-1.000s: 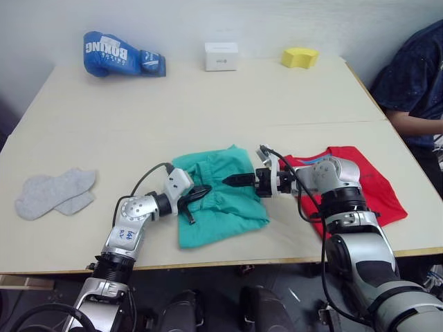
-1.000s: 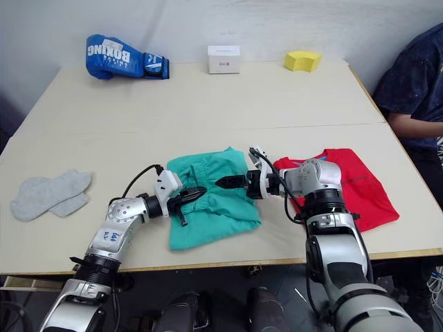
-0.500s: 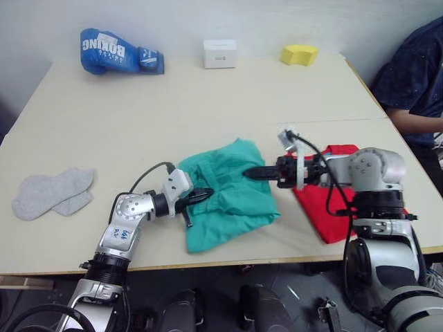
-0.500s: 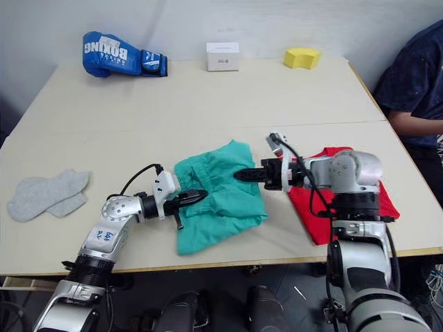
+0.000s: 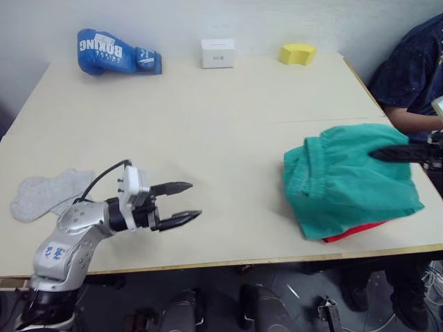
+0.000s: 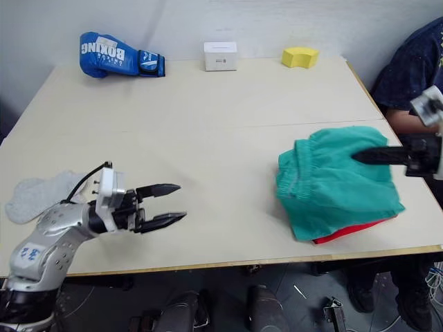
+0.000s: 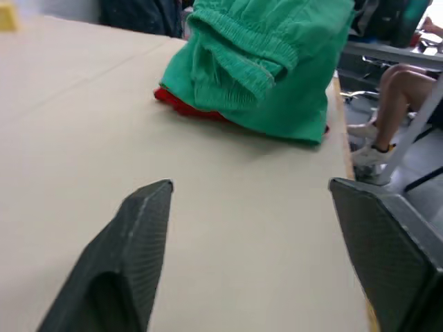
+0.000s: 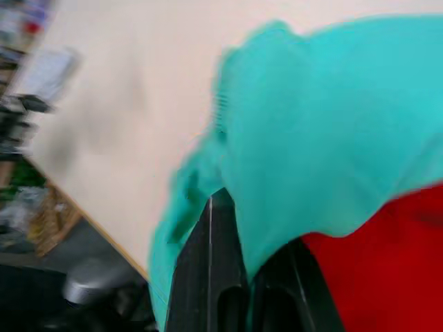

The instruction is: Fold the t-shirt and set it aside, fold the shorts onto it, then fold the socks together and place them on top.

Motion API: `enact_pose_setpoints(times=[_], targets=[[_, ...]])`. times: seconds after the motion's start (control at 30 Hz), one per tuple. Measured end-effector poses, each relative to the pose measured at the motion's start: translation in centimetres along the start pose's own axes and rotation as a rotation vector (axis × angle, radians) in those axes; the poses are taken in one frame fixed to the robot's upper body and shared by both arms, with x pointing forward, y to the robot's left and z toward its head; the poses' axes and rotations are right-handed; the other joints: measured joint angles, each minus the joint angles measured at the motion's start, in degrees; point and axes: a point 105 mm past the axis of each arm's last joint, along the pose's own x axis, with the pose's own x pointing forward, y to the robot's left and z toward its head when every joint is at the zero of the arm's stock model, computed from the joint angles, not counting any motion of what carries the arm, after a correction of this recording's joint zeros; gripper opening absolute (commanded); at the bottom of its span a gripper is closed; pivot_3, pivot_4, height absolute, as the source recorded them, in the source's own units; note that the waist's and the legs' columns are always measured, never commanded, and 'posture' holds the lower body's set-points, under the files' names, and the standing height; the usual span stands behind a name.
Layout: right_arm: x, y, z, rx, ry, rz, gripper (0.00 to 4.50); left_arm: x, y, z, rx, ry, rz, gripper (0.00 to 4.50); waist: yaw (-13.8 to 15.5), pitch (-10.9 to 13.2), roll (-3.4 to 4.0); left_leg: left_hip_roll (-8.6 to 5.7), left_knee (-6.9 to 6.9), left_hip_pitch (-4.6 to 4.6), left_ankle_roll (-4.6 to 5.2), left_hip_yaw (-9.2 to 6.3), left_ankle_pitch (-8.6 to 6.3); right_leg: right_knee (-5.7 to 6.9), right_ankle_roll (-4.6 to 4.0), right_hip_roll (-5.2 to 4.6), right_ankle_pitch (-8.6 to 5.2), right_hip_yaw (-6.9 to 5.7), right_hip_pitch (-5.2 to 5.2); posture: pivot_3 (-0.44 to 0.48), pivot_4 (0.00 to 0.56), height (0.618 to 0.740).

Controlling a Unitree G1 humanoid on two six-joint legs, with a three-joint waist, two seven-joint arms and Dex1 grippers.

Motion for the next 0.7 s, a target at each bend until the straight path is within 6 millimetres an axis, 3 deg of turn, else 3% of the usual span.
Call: enact_pose_setpoints(times=[0.1,0.27,0.4,0.5,0.6,0.7], targets=[[-0.3,-3.5,-2.0,-0.047,0.100,-0.113,0.00,-0.5,-0.5,0.1,-0.011,-0.006,0.002,4.47,-0.12,0.06,0.07,-0.02,0.02,-0.01,-0.36,0.02,0.21,0.00,0.02,-0.01,0.02,0.01,-0.02,0.000,0.150,0.740],[3.2,-8.3,-3.0,-0.250,0.134,-0.288,0.00,-0.8,-1.2,0.0,-0.004,0.011,-0.009,4.47,-0.85,0.11,0.09,0.00,0.02,-0.03,-0.56,0.03,0.31,0.09,0.01,0.01,0.02,0.01,-0.07,0.000,0.150,0.740],[3.7,-9.2,-4.1,-0.314,0.165,-0.309,0.90,-1.1,-1.0,-0.2,-0.010,0.017,0.018,4.50,-0.35,0.24,0.31,0.00,0.02,-0.04,-0.32,0.00,0.49,0.14,-0.01,0.01,0.00,-0.01,-0.07,0.000,0.150,0.740],[3.2,-9.3,-4.4,-0.293,0.152,-0.302,1.90,-1.3,-0.9,-0.3,-0.013,0.027,0.037,4.50,-0.25,0.25,0.32,-0.01,0.09,-0.04,-0.32,-0.01,0.45,0.16,-0.01,-0.01,0.00,0.01,-0.05,0.000,0.150,0.740],[1.5,-9.7,-4.5,-0.325,0.105,-0.357,2.92,-1.5,-0.6,0.2,0.029,0.002,0.067,4.50,0.09,0.24,0.32,-0.01,0.20,-0.02,-0.48,-0.04,0.29,0.19,0.01,-0.05,0.01,-0.02,0.01,0.000,0.150,0.740],[-0.9,-10.7,-3.5,-0.522,0.044,-0.530,3.96,-1.5,-0.1,0.3,0.040,-0.012,0.096,4.50,0.42,0.24,0.34,-0.01,0.27,0.00,-0.48,-0.05,0.27,0.21,0.01,-0.06,0.01,-0.03,0.06,0.000,0.150,0.740]])
